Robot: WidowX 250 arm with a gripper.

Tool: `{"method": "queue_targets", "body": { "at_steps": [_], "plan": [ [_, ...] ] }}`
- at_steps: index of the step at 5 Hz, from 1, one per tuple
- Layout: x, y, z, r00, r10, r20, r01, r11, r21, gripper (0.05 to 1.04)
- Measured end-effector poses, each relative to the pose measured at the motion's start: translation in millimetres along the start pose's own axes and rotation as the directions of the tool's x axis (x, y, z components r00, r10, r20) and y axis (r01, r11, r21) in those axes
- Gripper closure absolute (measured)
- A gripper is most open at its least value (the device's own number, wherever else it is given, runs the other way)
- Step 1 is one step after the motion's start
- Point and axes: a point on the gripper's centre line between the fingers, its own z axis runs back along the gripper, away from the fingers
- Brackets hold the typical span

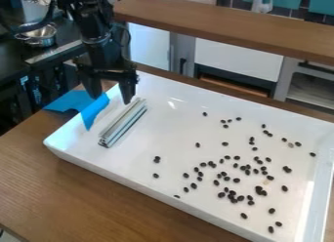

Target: Sweep into pile

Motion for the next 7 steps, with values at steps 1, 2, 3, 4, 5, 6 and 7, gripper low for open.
{"method": "queue_targets", "body": {
  "at_steps": [1,2,3,4,5,6,7],
  "plan": [
    [-5.8,0.4,-12.5,0.999,0.007,-0.037,-0.008,1.0,-0.003,0.083],
    [-6.7,3.3,-20.1,0.998,0.017,-0.06,-0.017,1.0,0.01,0.083],
    [-5.0,3.2,-20.8,0.999,0.015,-0.05,-0.014,1.0,0.012,0.083],
    [-1.4,0.9,-23.4,1.0,0.003,-0.029,-0.003,1.0,0.016,0.083],
    [-2.4,-1.9,-27.3,1.0,0.001,-0.023,0.0,1.0,0.018,0.083],
    [-5.4,-8.4,-36.5,1.0,-0.009,-0.027,0.009,1.0,0.029,0.083],
    [-7.2,-12.3,-46.8,0.999,-0.018,-0.033,0.02,0.998,0.055,0.083]
  ]
}}
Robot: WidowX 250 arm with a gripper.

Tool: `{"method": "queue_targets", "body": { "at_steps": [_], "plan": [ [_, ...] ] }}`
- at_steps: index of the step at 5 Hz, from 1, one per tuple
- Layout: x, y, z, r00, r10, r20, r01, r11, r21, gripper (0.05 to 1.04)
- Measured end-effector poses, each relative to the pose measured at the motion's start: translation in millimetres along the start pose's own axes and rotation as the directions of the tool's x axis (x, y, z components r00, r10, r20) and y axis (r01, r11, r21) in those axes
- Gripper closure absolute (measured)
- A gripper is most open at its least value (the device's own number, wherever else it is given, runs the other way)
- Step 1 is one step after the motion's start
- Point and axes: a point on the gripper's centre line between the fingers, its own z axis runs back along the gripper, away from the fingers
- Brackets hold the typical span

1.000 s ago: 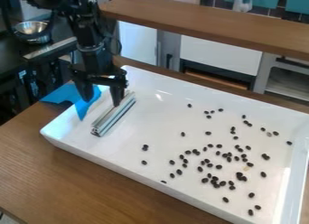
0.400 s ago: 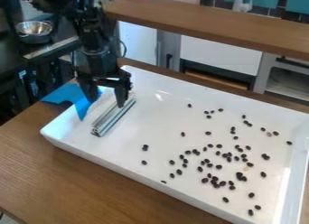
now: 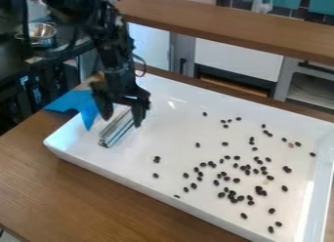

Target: Sweep into pile

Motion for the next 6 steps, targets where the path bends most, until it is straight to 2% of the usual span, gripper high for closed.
{"method": "queue_targets", "body": {
  "at_steps": [1,3,6],
  "plan": [
    [-1.2,-0.4,-5.5,1.0,-0.005,0.002,0.005,1.0,0.015,0.134],
    [-6.8,-1.1,-10.5,0.999,-0.029,-0.013,0.03,0.999,0.015,0.696],
    [-27.1,-16.5,-10.9,0.995,-0.08,-0.061,0.081,0.997,0.018,0.713]
  ]
}}
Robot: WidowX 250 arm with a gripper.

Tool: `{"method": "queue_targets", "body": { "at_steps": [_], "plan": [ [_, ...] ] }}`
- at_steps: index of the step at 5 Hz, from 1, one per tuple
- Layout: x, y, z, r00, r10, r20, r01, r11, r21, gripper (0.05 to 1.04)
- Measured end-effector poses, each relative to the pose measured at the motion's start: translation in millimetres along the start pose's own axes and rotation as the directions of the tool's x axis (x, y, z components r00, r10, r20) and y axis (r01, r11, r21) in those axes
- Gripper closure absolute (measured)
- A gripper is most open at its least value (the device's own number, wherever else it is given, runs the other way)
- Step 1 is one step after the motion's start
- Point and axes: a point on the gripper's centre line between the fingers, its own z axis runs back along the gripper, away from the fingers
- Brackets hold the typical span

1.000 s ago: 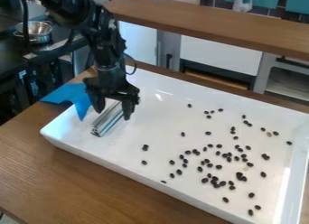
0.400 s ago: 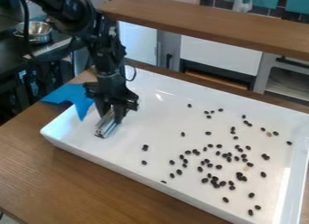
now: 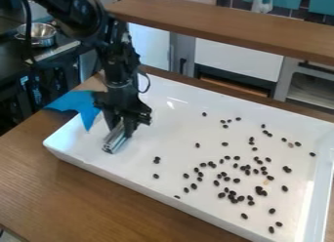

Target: Sweep into pile

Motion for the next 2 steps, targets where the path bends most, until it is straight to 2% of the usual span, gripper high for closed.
{"method": "queue_targets", "body": {
  "at_steps": [2],
  "plan": [
    [-22.0,-22.6,3.9,0.998,-0.058,-0.017,0.058,0.998,0.0,0.713]
  ]
}}
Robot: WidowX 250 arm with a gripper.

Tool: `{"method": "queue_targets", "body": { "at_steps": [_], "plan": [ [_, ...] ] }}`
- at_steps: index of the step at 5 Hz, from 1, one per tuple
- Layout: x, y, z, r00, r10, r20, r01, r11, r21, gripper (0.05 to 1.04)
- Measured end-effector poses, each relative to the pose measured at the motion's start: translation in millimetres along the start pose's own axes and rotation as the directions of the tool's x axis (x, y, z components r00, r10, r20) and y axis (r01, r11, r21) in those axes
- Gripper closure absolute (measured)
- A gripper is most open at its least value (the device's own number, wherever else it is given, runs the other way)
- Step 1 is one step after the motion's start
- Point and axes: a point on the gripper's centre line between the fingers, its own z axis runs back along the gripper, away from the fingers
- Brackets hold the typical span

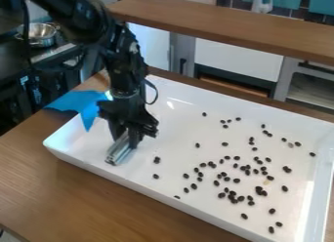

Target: Sweep into pile

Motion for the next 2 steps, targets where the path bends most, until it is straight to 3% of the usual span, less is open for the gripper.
{"method": "queue_targets", "body": {
  "at_steps": [2],
  "plan": [
    [-18.3,-18.2,3.5,0.999,-0.041,-0.021,0.041,0.999,-0.011,0.713]
  ]
}}
